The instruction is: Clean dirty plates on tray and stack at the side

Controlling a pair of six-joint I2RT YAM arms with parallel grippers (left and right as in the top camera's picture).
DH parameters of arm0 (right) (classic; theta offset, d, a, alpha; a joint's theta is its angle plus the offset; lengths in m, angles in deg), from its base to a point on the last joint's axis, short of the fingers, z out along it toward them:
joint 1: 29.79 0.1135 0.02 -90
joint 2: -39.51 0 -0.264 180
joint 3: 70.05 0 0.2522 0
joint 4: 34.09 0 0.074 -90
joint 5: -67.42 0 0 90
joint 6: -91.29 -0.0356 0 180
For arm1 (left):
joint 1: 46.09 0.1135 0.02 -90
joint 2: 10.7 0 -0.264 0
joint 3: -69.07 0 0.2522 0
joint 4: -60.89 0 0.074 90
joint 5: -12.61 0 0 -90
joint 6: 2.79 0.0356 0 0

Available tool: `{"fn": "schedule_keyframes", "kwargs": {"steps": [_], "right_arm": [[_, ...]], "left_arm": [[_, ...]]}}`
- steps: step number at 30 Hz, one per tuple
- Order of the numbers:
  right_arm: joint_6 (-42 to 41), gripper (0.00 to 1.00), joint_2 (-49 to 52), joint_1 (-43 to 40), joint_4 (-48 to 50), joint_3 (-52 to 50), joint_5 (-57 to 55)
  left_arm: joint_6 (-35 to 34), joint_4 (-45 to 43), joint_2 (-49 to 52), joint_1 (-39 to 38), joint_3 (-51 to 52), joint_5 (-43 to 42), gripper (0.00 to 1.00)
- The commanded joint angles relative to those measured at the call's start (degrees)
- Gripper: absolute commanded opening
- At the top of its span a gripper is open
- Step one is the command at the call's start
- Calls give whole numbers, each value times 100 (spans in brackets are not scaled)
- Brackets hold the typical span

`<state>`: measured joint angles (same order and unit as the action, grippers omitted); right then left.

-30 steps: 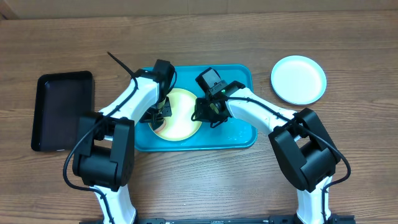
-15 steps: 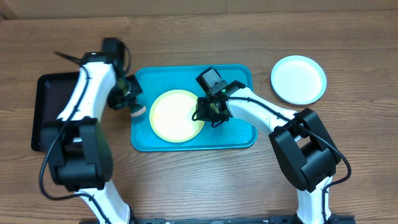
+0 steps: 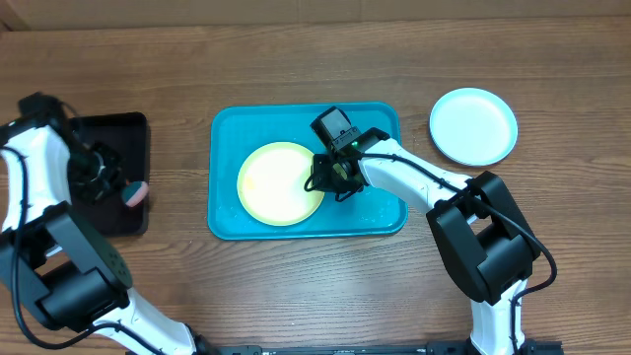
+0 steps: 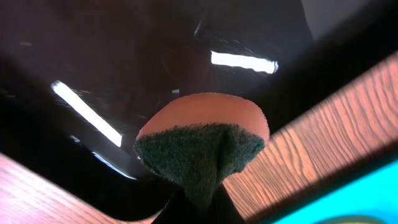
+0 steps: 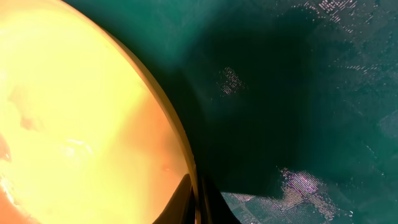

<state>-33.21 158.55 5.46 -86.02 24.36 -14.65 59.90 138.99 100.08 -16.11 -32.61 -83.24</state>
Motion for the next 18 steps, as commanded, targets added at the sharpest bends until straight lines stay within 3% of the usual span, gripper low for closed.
{"fn": "schedule_keyframes", "kwargs": {"steps": [1, 9, 14, 18], "right_arm": [[20, 4, 197, -96, -59, -120, -599], [20, 4, 197, -96, -96, -120, -597], [20, 4, 197, -96, -87, -120, -597], [20, 4, 197, -96, -48, -120, -597]], "left_arm": [[-173, 2, -140, 81, 15, -136, 4], [-188, -850, -140, 92, 114, -50, 4], [-184, -1311, -136, 114, 122, 970, 4], [-55, -1386, -22, 114, 125, 1078, 4]]}}
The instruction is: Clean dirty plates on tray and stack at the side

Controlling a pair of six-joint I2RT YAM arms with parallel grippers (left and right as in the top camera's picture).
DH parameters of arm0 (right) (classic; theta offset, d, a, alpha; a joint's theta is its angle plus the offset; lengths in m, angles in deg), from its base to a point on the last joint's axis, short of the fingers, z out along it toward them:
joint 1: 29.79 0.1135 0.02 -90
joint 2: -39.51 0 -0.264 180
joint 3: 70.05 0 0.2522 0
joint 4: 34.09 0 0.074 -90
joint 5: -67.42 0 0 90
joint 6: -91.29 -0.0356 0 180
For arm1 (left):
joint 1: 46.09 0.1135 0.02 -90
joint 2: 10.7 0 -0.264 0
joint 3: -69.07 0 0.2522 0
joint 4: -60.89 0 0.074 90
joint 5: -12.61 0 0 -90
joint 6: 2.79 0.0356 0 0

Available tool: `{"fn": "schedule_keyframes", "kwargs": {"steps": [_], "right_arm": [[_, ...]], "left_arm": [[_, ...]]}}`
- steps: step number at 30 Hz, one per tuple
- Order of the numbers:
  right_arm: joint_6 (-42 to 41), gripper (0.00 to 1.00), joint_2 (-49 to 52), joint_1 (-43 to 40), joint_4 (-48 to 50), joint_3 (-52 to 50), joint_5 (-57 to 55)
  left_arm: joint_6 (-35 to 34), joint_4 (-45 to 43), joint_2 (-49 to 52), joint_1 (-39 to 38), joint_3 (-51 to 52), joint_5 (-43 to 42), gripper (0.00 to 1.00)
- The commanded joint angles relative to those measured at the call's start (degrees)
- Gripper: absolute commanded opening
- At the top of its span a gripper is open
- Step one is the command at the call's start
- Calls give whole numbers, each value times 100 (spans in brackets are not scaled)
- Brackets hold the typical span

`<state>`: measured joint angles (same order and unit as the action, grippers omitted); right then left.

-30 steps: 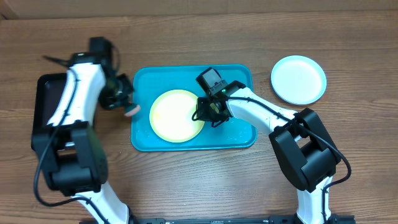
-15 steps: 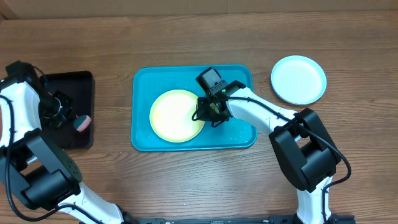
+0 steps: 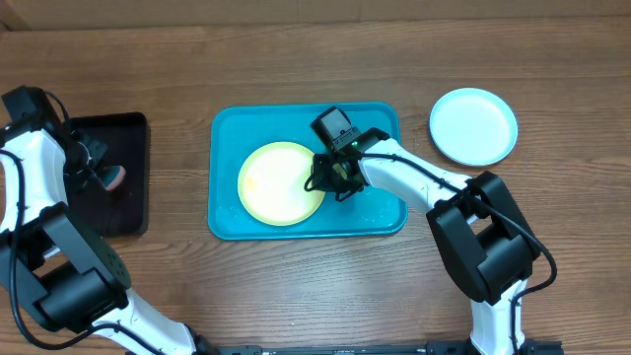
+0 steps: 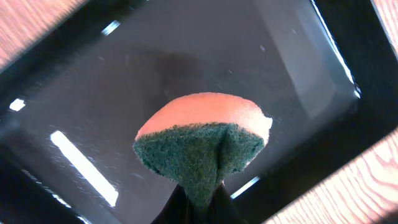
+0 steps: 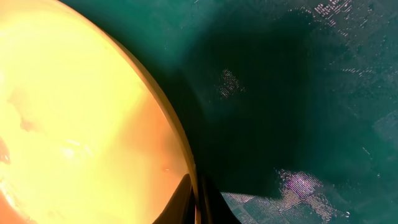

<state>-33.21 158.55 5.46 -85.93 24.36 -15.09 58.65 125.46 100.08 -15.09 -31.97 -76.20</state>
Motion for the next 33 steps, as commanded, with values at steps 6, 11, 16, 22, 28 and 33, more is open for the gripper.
{"fn": "schedule_keyframes", "kwargs": {"steps": [6, 11, 16, 22, 28, 33], "right_arm": [[20, 4, 197, -96, -61, -120, -553], [20, 4, 197, -96, -52, -120, -555], [20, 4, 197, -96, -52, -120, -623], [20, 4, 197, -96, -55, -120, -621], [20, 4, 197, -96, -50, -120, -621], [20, 4, 197, -96, -98, -120, -621]], "left_arm": [[116, -79, 601, 11, 61, 369, 4], [157, -179, 793, 11, 61, 369, 8], [393, -271, 793, 11, 50, 367, 8], [389, -179, 765, 11, -125, 354, 9], [588, 79, 787, 11, -125, 442, 4], [588, -227, 925, 15, 358, 496, 5]]}}
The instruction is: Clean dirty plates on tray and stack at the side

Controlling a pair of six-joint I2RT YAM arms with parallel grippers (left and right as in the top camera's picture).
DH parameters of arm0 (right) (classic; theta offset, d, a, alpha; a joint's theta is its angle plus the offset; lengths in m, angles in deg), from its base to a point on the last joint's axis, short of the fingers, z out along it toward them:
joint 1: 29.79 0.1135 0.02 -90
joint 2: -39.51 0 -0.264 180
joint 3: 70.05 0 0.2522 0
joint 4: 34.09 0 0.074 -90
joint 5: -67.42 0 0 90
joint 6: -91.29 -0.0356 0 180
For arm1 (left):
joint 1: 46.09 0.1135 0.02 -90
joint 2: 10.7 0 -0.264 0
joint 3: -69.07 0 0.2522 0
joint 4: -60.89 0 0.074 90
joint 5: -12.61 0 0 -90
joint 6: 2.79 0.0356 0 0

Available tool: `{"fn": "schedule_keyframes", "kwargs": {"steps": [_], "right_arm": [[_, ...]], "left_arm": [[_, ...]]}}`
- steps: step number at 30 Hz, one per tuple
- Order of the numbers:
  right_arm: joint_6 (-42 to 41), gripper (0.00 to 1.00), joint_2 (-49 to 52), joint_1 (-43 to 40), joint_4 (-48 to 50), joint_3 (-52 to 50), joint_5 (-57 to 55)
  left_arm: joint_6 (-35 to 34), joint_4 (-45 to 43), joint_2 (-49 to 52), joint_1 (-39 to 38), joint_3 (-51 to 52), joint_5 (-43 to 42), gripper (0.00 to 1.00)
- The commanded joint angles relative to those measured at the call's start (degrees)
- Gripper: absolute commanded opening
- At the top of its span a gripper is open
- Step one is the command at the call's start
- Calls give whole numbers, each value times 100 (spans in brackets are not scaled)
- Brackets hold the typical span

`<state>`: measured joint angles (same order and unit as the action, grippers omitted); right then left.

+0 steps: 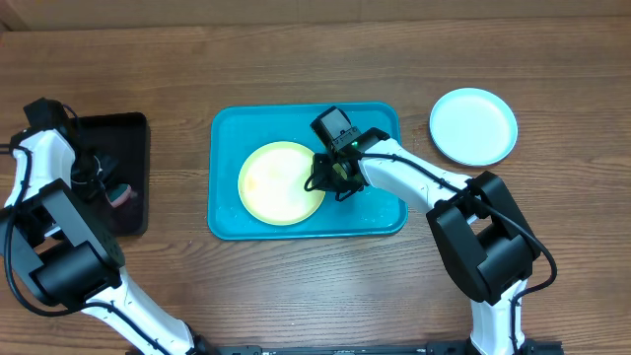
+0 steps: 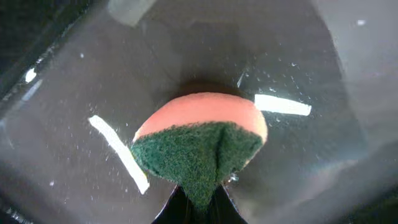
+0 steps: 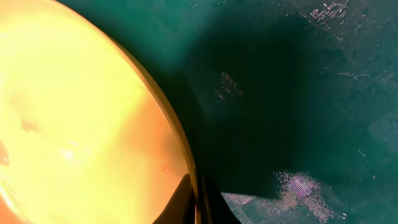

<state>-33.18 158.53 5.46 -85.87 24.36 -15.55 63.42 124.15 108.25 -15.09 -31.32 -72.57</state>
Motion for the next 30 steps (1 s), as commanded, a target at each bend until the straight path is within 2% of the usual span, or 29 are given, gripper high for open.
{"fn": "schedule_keyframes", "kwargs": {"steps": [1, 7, 16, 23, 27, 30], "right_arm": [[17, 4, 199, -96, -122, -120, -575], [17, 4, 199, -96, -120, -120, -577], [17, 4, 199, -96, -101, -120, -597], [17, 4, 199, -96, -101, -120, -597], [20, 4, 199, -96, -133, -120, -595], [15, 4, 199, -96, -50, -120, -588]], "left_arm": [[114, -120, 136, 13, 330, 166, 5], [197, 2, 79, 17, 109, 175, 4], [195, 1484, -201, 2, -1672, 17, 5], [400, 1364, -118, -17, -1554, 260, 4], [494, 1801, -387, -22, -1781, 264, 4], [529, 1764, -890, -24, -1801, -557, 4]]}}
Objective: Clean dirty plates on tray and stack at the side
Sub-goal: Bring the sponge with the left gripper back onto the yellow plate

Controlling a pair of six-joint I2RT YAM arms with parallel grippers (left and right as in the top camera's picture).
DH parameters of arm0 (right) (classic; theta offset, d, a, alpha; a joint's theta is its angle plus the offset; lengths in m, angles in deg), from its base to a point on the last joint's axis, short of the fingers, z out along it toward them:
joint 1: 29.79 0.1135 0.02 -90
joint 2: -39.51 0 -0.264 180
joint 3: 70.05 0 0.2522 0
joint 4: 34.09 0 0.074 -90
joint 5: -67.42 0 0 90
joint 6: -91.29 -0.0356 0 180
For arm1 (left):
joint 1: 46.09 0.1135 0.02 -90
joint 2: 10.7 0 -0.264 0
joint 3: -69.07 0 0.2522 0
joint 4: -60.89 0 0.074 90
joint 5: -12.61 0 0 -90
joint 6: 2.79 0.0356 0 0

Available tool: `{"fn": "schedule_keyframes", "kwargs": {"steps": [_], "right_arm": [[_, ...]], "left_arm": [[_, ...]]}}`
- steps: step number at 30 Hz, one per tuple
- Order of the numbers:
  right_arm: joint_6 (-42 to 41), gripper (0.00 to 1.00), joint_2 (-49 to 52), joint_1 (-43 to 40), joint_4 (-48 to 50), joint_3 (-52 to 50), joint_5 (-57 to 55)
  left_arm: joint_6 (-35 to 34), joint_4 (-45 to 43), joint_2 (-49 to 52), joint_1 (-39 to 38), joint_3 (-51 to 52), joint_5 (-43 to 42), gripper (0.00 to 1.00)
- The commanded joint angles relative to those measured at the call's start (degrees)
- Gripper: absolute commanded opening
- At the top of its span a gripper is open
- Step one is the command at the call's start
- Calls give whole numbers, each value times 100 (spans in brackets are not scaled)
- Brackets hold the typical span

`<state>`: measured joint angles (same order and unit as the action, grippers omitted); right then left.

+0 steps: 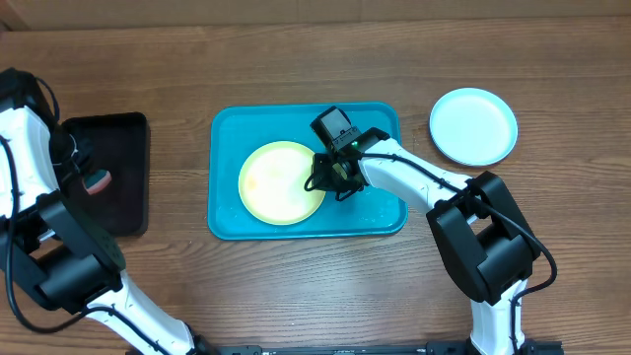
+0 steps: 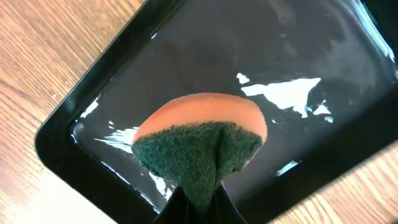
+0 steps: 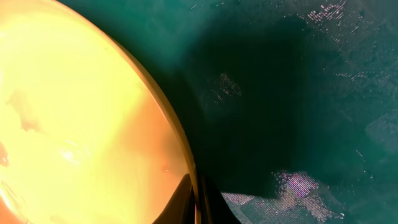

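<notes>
A yellow plate (image 1: 280,183) lies on the blue tray (image 1: 375,222). My right gripper (image 1: 324,182) is shut on the plate's right rim; in the right wrist view the rim (image 3: 180,146) runs between the fingertips (image 3: 198,198). My left gripper (image 2: 198,199) is shut on a sponge (image 2: 202,143), pink on top and green below, held above the black tray (image 2: 74,118). From overhead the sponge (image 1: 97,181) shows over the black tray (image 1: 123,219) at the far left. A clean white plate (image 1: 473,125) rests on the table at the right.
The wooden table (image 1: 296,286) carries both trays and the white plate. The black tray's bottom is wet, with glare streaks (image 2: 283,93) on it. My left arm (image 1: 25,118) runs along the table's left edge.
My left gripper has risen with the sponge from close over the wet bottom of the black tray to well above it, with the tray's rim and the table now in view. The right gripper has not moved.
My left gripper held the sponge at the black tray's right edge, then over its middle, then low against the wet bottom, and now higher above the tray. All the while my right gripper stayed shut on the yellow plate's rim on the blue tray.
</notes>
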<state>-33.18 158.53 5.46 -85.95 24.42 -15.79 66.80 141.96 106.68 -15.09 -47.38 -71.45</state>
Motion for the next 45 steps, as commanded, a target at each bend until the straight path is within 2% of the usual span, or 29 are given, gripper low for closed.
{"fn": "schedule_keyframes", "kwargs": {"steps": [1, 3, 7, 8, 14, 18, 19, 23, 34, 36, 41, 45], "right_arm": [[15, 9, 199, -96, -22, -127, -551], [13, 13, 199, -96, 17, -127, -498], [13, 7, 199, -96, 24, -127, -455], [13, 4, 199, -96, 26, -127, -452], [11, 4, 199, -96, 55, -127, -411], [11, 4, 199, -96, 52, -127, -411], [11, 4, 199, -96, 50, -127, -411], [11, 4, 199, -96, 52, -127, -413], [11, 4, 199, -96, 57, -127, -413], [11, 4, 199, -96, 50, -127, -413], [11, 4, 199, -96, 31, -127, -415], [13, 4, 199, -96, 26, -127, -415]], "left_arm": [[225, -9, -859, -24, -195, -1054, 4], [396, 107, -1104, -44, -195, -1945, 4], [1043, 575, -1331, -389, -195, -3252, 4], [1152, 728, -1331, -535, -192, -3366, 4], [1257, 990, -1248, -1755, 254, -3377, 4], [1123, 367, -1248, -2566, 894, -3202, 4], [892, -13, -1248, -2944, 1259, -3080, 4], [413, -866, -1244, -3593, 1974, -2905, 4], [-669, -3281, -1139, -4507, 3414, -2675, 4], [-894, -3368, -986, -4590, 3449, -2288, 4], [-918, -3298, -787, -4594, 3451, -1716, 4], [-916, -3163, -710, -4544, 3451, -894, 4]]}}
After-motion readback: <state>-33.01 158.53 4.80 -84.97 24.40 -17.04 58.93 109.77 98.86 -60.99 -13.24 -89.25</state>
